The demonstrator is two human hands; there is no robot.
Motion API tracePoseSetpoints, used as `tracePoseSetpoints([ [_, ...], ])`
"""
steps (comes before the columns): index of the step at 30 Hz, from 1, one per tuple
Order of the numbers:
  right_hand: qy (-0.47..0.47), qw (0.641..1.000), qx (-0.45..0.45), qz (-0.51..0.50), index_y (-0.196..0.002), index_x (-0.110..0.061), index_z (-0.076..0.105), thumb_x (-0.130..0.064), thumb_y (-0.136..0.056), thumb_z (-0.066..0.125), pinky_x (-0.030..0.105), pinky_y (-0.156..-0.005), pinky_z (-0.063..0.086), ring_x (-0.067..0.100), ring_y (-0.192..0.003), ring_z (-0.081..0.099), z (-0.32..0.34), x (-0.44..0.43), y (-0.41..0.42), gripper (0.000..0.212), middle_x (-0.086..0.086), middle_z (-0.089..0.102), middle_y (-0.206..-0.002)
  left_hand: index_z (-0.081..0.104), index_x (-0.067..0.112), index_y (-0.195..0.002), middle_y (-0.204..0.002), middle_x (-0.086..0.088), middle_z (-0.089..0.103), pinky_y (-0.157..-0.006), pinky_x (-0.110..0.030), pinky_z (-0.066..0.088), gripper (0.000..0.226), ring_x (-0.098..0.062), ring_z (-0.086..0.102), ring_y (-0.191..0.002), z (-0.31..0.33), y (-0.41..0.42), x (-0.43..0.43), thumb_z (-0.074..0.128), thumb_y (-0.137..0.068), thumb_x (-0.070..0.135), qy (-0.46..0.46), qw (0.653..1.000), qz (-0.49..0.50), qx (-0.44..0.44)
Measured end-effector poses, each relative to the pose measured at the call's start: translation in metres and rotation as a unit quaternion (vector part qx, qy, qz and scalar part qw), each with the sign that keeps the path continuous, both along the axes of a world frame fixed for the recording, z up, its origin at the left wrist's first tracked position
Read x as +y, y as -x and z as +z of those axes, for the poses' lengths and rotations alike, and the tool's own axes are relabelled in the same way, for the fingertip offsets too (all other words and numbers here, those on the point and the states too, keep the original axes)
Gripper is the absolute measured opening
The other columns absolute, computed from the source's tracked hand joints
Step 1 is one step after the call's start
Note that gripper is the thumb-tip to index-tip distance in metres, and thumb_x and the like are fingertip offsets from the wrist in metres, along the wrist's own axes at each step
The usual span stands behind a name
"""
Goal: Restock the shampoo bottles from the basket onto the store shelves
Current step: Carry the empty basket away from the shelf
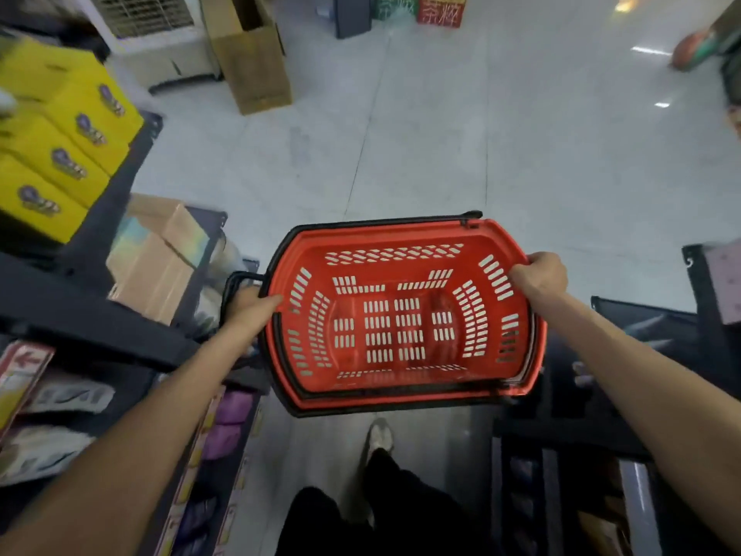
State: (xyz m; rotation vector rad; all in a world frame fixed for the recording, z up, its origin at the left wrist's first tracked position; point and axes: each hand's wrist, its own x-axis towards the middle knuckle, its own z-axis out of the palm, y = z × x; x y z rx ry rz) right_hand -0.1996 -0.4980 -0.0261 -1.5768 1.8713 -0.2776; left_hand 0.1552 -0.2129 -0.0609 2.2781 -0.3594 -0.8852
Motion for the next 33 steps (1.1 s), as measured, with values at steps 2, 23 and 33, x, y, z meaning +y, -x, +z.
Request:
tracePoseSetpoints([
  [2,0.020,1.000,0.002,-0.011,-0.098,-0.008,0.073,-0.012,-0.078,0.064,0.029,-0.065,0.050,0.016,-0.058,0.060,0.018,-0.039,0.001,0.023,0.008,0.069,-0.079,0.068,0.012,-0.082,-0.091,-0.012,0.071,-0.077,-0.037,0.053,0.020,-0.032,0.069,-0.088,0.026,-0.012,-0.059,0.074,-0.086,0.030,-0.002,0.999,-0.034,-0.027],
  [23,0.096,0.990,-0.045,-0.093,-0.094,-0.011,0.074,-0.005,-0.071,0.070,0.043,-0.080,0.063,0.029,-0.074,0.072,0.127,-0.450,-0.082,0.024,0.007,0.071,-0.076,0.071,0.011,-0.115,-0.113,-0.012,0.075,-0.085,-0.040,0.054,0.035,-0.033,0.070,-0.100,0.137,-0.176,-0.583,0.073,-0.091,0.037,0.122,0.963,-0.166,-0.174],
  [33,0.092,0.989,-0.056,-0.098,-0.097,-0.011,0.075,-0.007,-0.073,0.073,0.045,-0.076,0.064,0.027,-0.069,0.074,0.146,-0.672,-0.114,0.025,0.008,0.075,-0.077,0.066,0.021,-0.102,-0.099,-0.005,0.069,-0.086,-0.039,0.053,0.016,-0.029,0.066,-0.090,0.160,-0.223,-0.829,0.073,-0.093,0.033,0.128,0.960,-0.187,-0.164],
])
